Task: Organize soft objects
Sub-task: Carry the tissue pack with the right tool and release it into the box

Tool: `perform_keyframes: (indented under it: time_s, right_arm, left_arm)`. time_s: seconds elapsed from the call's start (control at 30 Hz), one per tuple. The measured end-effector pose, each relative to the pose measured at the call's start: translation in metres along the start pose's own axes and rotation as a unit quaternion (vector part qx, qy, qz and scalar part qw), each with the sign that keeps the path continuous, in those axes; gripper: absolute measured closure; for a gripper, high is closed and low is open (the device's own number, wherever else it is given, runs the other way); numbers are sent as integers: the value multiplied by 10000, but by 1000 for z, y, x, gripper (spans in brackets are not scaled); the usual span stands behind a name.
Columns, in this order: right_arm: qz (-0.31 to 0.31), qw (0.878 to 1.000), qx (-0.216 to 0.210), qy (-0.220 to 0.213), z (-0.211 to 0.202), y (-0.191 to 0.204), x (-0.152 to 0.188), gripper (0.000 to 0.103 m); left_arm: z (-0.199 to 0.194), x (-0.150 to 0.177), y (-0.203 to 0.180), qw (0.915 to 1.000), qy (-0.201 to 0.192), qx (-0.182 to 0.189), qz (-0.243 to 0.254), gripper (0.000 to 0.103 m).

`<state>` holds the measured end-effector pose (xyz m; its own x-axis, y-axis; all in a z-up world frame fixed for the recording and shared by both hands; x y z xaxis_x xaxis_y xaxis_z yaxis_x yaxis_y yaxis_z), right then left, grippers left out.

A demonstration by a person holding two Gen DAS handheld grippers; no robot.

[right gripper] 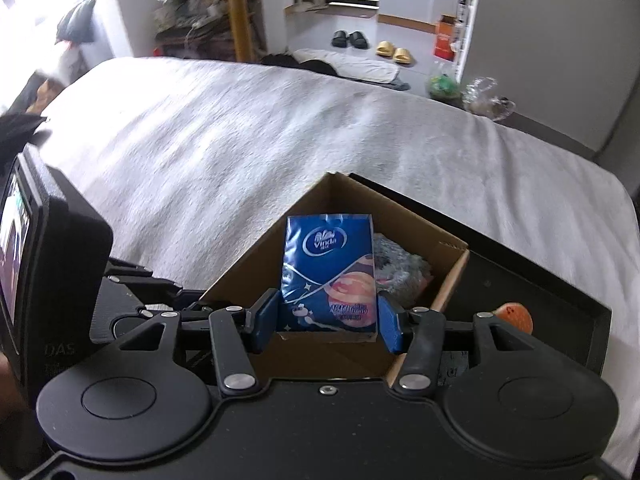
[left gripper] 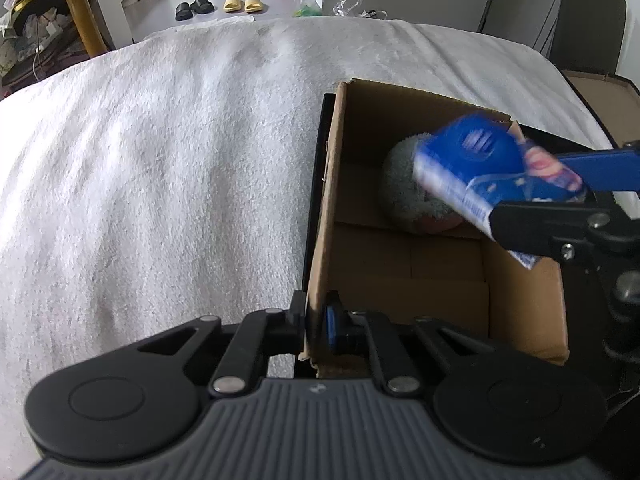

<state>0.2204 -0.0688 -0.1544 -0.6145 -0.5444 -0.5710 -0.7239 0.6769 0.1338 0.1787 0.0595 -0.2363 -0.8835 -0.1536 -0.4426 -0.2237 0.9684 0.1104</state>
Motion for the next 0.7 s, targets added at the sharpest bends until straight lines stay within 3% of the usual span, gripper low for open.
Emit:
perform_keyframes:
  time_s: [0.23, 0.7]
  right_arm:
    - [-310, 9995, -96, 52, 2, 12, -11, 53]
    - [22, 10000, -60, -62, -1, 3, -4, 50]
  left_arm:
    - [0, 0, 4, 9999, 25, 83, -61, 94]
    - [1, 1, 3, 10000, 89, 1, -10, 94]
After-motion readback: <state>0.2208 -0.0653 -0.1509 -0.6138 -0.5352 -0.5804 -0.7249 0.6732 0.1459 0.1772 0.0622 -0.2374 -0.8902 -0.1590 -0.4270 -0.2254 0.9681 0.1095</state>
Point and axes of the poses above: each gripper's, at about its wrist camera, not at the fingertips, and z roughly the way its jaws point, y to its left, x to its underside, the point moved 6 cm from there along z, roughly the way its jaws point, and after that the axes turned 8 degrees about -x, right-handed, at the moved point
